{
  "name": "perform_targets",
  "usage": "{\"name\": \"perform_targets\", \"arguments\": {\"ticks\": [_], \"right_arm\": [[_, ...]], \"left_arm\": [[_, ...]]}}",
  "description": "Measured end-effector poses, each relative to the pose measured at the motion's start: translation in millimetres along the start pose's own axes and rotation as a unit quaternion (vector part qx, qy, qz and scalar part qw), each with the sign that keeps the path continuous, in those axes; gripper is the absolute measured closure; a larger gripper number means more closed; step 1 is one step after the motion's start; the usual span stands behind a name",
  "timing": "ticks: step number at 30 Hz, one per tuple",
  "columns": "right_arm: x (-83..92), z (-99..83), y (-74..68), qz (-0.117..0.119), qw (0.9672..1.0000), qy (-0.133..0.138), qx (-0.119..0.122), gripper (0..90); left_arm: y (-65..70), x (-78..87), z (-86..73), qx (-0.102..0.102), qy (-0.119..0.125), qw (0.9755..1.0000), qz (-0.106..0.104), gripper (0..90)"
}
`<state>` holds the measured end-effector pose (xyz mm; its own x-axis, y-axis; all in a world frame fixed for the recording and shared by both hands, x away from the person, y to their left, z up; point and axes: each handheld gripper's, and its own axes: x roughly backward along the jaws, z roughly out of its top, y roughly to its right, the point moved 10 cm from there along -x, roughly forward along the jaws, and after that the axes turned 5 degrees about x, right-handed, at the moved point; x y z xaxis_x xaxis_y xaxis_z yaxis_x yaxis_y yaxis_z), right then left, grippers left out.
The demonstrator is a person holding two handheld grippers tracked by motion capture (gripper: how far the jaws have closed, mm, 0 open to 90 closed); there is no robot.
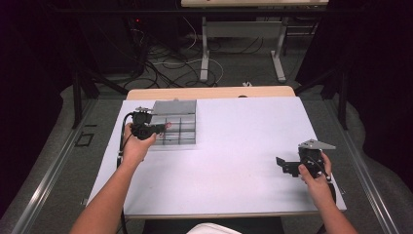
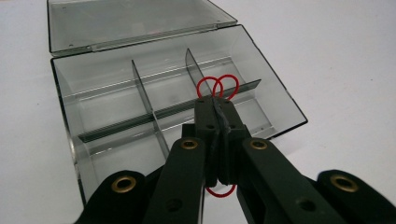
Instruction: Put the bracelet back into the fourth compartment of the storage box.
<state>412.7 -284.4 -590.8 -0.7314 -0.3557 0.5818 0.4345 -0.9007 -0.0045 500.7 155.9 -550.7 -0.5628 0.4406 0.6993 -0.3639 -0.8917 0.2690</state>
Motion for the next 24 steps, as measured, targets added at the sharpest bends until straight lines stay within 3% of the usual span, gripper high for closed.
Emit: {"name": "perform_targets", "arguments": {"ticks": [24], "right_arm": [[-0.2,-0.6,-0.8,0.003,1.0000,0.000,-0.001,0.0]], "left_arm": [[-20.5,0.2,3.9,-0.040,-0.020,0.9988,0.020,90.0]]}}
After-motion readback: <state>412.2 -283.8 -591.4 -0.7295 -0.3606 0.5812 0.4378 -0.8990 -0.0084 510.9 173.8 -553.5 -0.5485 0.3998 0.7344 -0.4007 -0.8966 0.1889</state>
